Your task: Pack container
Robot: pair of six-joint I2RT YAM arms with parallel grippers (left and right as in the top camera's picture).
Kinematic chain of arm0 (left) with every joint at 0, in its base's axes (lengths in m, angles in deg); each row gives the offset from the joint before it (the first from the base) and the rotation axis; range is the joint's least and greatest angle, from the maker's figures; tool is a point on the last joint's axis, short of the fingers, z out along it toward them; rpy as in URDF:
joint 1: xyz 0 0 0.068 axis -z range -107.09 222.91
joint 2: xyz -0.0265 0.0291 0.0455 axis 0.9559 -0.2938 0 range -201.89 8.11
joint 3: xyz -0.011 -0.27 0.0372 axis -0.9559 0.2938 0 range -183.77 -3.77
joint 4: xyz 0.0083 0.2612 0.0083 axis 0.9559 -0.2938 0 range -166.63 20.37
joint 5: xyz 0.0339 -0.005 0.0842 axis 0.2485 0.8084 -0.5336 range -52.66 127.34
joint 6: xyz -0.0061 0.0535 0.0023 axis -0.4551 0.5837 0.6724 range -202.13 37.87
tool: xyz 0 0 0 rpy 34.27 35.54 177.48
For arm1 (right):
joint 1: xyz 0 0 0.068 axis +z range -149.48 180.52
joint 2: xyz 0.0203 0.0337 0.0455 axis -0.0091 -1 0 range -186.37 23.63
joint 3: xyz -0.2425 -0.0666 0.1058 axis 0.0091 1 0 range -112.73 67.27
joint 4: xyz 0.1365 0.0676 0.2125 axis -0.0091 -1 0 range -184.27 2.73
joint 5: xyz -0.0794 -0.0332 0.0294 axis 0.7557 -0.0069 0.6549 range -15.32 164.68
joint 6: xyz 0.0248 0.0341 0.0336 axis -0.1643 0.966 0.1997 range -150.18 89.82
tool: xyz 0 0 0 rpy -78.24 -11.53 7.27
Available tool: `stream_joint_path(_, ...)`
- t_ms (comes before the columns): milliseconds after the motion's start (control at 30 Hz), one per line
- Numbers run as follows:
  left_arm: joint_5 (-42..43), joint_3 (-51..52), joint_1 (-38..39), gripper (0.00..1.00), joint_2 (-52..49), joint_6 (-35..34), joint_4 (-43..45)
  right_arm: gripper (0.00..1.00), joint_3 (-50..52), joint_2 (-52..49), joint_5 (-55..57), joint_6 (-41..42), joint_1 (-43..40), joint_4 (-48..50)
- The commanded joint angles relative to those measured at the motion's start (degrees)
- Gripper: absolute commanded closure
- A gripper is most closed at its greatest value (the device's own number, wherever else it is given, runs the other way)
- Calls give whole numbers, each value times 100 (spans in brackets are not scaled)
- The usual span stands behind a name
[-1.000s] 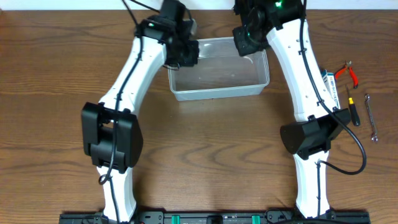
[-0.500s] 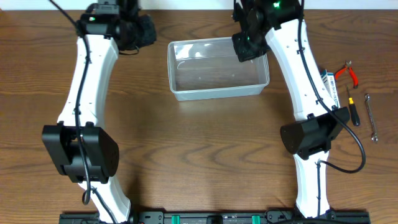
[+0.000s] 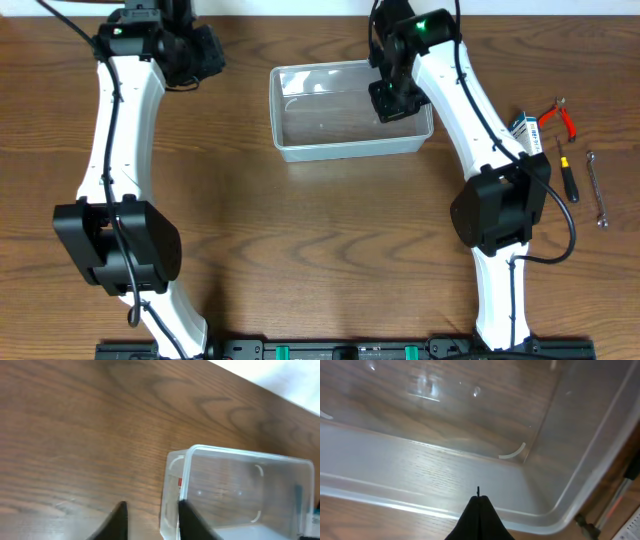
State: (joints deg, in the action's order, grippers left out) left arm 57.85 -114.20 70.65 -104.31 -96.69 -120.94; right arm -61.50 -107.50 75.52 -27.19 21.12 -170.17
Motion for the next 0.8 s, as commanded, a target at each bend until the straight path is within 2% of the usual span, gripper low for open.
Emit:
stream_joint_path(0,-70,-129,-140,73,46,-11,-94,99,240,-24,-24,-7,-17,79)
stream_joint_path(300,-70,-129,-380,73,46,-13,-210,99,590,-24,-22,-9,-90,136)
stream_joint_path(767,-70,-129,-393,73,46,-13,-264,99,590,-24,-35,22,-160,-201)
